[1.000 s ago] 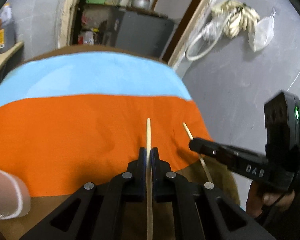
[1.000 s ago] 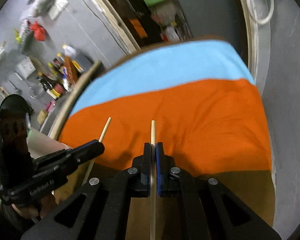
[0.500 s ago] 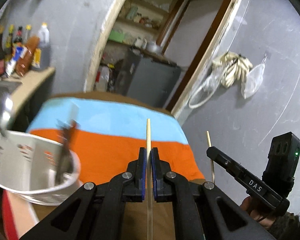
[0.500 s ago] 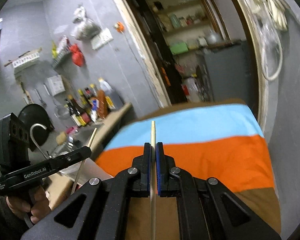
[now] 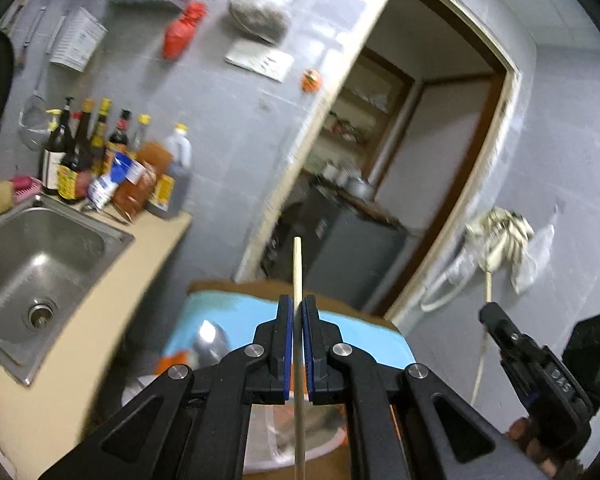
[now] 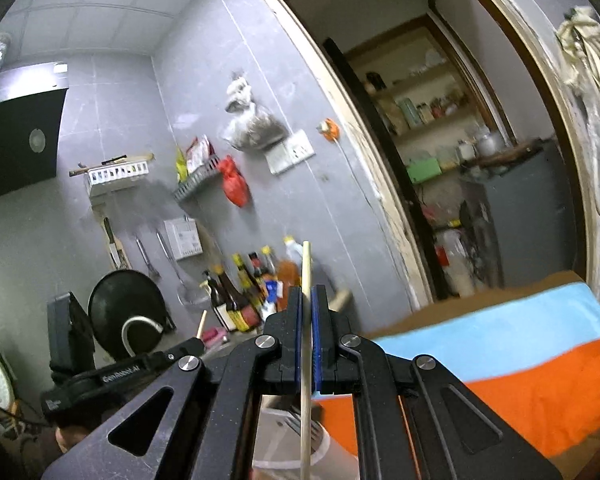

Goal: Organize utensils
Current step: 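Lift and carry both chopsticks in the two tools to the caddy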

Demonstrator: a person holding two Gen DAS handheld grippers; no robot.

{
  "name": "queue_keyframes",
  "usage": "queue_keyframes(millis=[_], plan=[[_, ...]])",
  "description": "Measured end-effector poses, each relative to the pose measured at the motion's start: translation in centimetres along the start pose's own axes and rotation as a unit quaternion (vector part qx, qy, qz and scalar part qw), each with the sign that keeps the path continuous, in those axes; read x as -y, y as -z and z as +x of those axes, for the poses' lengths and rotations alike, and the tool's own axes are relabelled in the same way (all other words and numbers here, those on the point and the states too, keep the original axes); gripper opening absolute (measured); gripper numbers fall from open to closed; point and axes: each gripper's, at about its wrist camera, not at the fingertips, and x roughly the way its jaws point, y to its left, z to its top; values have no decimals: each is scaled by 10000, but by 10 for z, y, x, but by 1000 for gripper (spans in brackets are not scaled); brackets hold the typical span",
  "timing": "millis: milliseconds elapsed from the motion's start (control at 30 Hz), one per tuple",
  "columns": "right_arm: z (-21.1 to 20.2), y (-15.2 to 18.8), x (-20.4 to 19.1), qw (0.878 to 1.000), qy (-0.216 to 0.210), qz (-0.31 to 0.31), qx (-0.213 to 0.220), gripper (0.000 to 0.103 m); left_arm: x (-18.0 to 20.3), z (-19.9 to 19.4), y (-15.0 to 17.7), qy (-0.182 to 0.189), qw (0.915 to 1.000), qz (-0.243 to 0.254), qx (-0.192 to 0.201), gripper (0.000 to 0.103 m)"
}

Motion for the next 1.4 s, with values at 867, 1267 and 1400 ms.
queue_keyframes(millis=[867,1267,1400], plan=[[66,58,-59,9888,1066,-495,917,4,-78,52,-3,-399,9973,-320,535,5],[71,65,-55,9881,1183,-515,835,4,-64,50,7,-452,9976,147,497,5],[72,68,-57,9894,1126,-580,703,4,-64,44,8,-467,9977,182,466,5]])
